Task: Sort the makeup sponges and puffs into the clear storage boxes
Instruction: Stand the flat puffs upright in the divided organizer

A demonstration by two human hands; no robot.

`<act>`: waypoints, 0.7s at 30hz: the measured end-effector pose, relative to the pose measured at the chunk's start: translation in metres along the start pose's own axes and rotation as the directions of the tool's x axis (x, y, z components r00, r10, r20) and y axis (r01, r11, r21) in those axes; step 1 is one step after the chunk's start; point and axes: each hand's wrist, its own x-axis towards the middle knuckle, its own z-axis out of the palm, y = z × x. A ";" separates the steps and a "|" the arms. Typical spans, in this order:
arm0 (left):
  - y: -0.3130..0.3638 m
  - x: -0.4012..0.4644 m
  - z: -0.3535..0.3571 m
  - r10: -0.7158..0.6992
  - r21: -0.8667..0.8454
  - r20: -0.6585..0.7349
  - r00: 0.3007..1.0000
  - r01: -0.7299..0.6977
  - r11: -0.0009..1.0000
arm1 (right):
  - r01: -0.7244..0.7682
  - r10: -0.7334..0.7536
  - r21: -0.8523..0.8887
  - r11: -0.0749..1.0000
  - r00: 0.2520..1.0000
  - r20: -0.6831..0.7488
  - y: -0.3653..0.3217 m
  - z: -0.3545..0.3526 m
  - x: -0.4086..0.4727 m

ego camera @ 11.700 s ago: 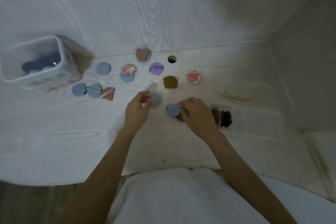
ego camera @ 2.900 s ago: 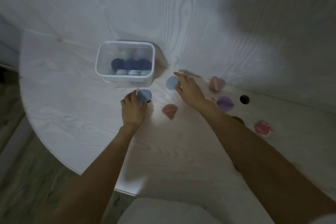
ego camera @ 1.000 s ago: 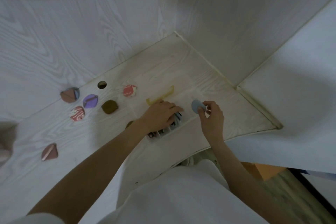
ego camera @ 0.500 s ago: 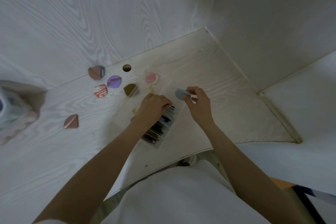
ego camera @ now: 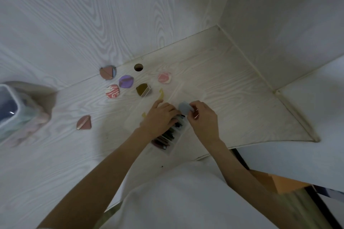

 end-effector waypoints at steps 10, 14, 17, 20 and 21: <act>-0.012 -0.030 -0.002 -0.134 -0.006 -0.141 0.981 0.134 0.991 | 0.279 -0.265 -0.345 0.896 0.960 0.089 -0.021 0.023 0.009; -0.016 -0.041 0.003 -0.175 -0.023 -0.235 0.956 0.175 0.984 | 0.381 -0.338 -0.297 0.876 0.922 0.188 -0.025 0.036 0.020; -0.021 -0.048 0.004 -0.218 -0.050 -0.318 0.923 0.213 0.976 | 0.456 -0.389 -0.318 0.831 0.886 0.252 -0.031 0.041 0.027; -0.021 -0.051 0.003 -0.234 -0.031 -0.324 0.917 0.237 0.971 | 0.490 -0.392 -0.367 0.791 0.866 0.310 -0.043 0.050 0.034; -0.021 -0.052 0.002 -0.239 -0.033 -0.317 0.918 0.241 0.970 | 0.504 -0.397 -0.360 0.785 0.856 0.331 -0.046 0.052 0.037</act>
